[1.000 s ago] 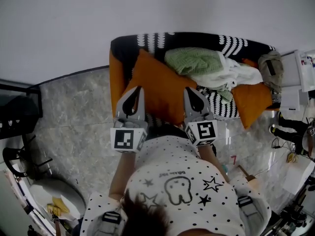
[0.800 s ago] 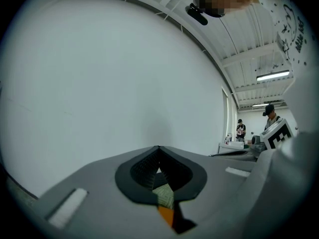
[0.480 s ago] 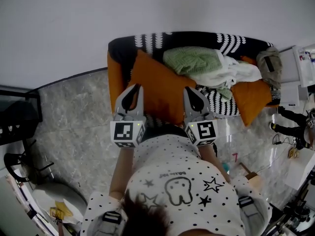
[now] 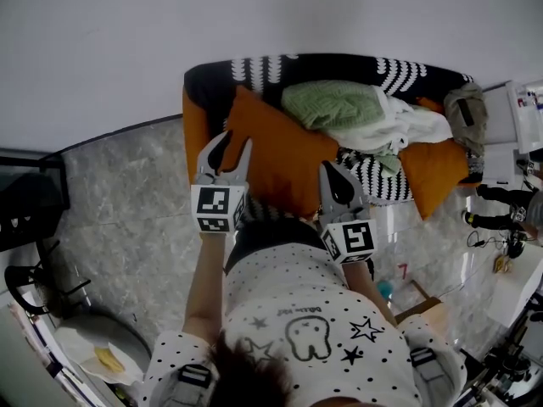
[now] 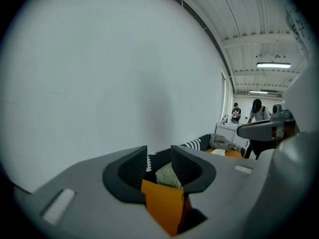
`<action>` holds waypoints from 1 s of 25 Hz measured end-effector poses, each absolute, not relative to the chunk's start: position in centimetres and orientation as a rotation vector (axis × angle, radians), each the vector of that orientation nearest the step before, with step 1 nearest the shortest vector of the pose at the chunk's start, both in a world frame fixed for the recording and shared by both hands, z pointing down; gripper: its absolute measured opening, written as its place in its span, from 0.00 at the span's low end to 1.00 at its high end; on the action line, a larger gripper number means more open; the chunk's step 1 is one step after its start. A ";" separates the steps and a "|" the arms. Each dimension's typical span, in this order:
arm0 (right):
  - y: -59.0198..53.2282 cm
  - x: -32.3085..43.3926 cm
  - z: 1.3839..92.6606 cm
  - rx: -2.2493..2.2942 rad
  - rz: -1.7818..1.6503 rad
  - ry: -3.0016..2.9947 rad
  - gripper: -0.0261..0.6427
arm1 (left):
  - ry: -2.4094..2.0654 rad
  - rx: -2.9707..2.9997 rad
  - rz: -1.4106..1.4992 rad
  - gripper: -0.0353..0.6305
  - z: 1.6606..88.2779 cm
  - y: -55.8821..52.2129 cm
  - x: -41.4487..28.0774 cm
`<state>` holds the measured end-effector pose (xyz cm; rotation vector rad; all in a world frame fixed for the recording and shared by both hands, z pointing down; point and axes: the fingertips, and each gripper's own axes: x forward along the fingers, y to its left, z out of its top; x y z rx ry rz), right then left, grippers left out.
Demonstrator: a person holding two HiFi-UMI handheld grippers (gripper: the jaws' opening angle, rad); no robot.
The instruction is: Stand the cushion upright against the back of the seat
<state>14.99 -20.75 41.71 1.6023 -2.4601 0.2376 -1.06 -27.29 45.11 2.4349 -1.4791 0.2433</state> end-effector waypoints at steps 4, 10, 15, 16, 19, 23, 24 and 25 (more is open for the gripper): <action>-20.7 15.0 43.2 1.578 0.299 -2.439 0.03 | -1.493 2.412 0.290 0.31 47.5 -29.6 -1.3; -21.0 14.9 45.1 1.557 0.374 -2.413 0.03 | -1.440 2.390 0.356 0.37 51.6 -33.1 -0.2; -21.4 15.0 45.6 1.531 0.363 -2.398 0.03 | -1.467 2.380 0.462 0.38 55.7 -35.8 0.0; -21.5 15.2 45.9 1.528 0.368 -2.391 0.03 | -1.464 2.371 0.483 0.39 56.8 -36.2 0.1; -22.0 15.2 47.0 1.507 0.394 -2.382 0.03 | -1.441 2.314 0.520 0.44 60.0 -37.2 0.3; -22.0 14.5 48.5 1.452 0.422 -2.382 0.03 | -1.428 2.234 0.524 0.46 63.3 -38.2 -0.2; -22.0 14.4 48.8 1.443 0.428 -2.381 0.03 | -1.438 2.221 0.541 0.46 63.9 -38.5 -0.4; -22.0 14.4 49.0 1.434 0.432 -2.380 0.03 | -1.446 2.211 0.565 0.46 64.6 -38.7 -0.6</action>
